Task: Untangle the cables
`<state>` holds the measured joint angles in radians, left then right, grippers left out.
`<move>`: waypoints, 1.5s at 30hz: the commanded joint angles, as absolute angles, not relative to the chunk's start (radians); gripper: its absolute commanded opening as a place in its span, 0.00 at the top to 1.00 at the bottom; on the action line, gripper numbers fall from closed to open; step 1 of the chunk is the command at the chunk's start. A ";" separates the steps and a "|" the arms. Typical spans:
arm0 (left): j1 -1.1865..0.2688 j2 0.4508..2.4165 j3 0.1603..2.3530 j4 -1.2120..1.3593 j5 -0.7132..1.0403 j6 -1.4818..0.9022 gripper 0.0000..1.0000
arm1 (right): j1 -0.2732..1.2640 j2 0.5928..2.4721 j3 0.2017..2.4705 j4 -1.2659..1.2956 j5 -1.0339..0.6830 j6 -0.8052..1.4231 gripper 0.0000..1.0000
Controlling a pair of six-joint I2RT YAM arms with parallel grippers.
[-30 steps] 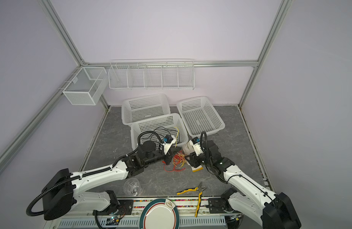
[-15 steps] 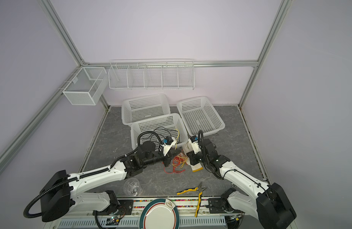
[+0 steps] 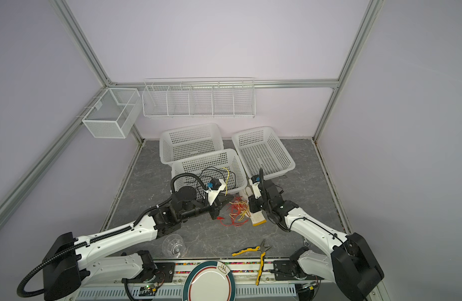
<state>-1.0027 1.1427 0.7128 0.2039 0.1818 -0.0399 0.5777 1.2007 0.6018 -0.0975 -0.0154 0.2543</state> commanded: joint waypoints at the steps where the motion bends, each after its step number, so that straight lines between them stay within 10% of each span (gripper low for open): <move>1: -1.005 1.072 0.708 0.266 0.207 -0.061 1.00 | 0.567 1.268 0.611 -0.143 0.083 0.272 0.94; 40: -1.003 0.684 0.820 0.133 -0.088 0.017 1.00 | 0.568 1.353 0.641 -0.158 0.159 0.302 0.94; 45: -1.003 0.711 0.817 0.151 -0.082 0.011 1.00 | 0.571 1.274 0.693 -0.230 0.132 0.273 0.77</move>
